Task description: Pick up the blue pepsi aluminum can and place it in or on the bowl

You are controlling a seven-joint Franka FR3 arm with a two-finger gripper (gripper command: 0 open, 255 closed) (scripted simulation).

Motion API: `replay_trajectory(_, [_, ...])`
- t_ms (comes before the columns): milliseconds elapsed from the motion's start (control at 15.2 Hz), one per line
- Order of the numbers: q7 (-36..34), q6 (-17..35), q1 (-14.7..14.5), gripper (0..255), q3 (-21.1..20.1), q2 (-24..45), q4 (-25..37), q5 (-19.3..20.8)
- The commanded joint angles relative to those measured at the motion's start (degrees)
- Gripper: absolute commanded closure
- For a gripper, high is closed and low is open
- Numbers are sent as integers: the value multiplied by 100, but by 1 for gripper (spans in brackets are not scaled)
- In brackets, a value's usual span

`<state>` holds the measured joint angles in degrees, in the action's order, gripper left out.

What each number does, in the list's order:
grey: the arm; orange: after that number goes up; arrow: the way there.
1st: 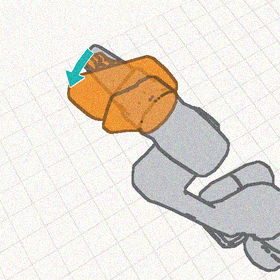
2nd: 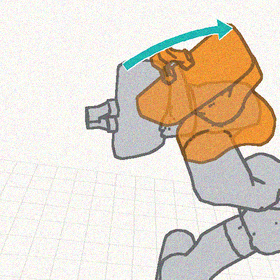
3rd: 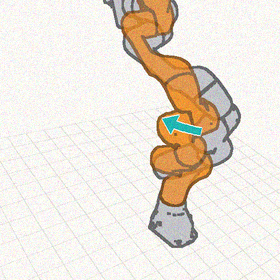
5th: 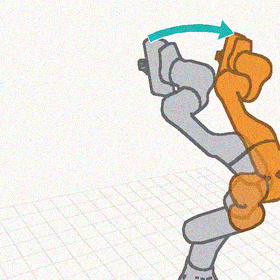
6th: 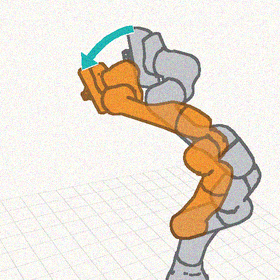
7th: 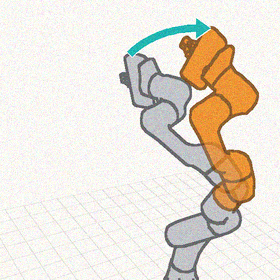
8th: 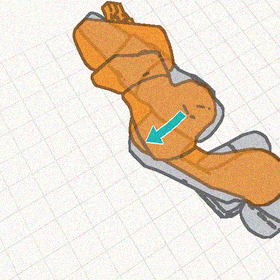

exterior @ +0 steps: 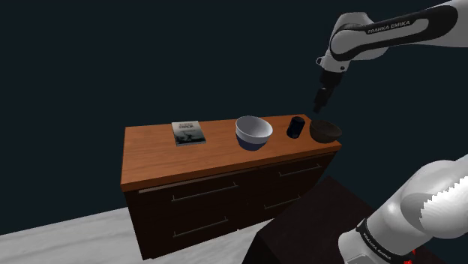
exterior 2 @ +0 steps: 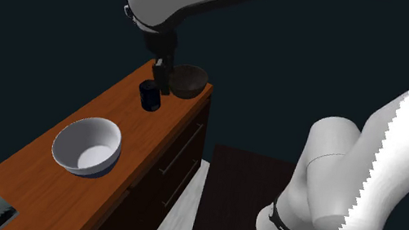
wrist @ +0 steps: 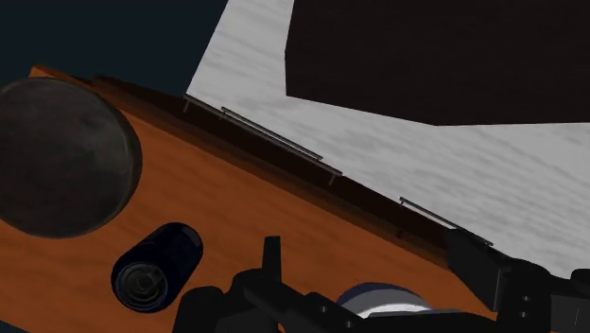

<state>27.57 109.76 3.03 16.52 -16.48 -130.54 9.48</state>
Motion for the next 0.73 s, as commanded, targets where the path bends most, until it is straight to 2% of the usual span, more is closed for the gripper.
replay_trajectory(0, [243,239,13,0,156,436,211,-113])
replay_trajectory(330, [905,678,105,0,454,1566,868,-565])
replay_trajectory(660, [1581,900,335,0,560,2752,1728,-1169])
